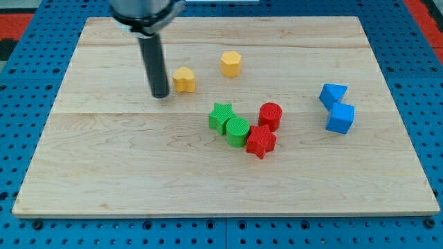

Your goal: Move the yellow heart to the bottom right of the yellow yellow hexagon

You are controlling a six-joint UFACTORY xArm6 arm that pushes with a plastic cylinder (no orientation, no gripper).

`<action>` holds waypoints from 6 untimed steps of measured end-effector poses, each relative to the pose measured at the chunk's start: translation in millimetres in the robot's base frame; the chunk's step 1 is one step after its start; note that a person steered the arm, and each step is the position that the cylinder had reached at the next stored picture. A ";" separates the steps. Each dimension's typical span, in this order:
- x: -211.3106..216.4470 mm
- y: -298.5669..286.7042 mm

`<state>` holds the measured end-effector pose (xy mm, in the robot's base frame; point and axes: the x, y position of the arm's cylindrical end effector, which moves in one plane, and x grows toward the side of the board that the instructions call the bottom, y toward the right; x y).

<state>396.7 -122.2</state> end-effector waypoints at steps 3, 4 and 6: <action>-30.6 92.8; -18.1 117.3; 2.0 165.8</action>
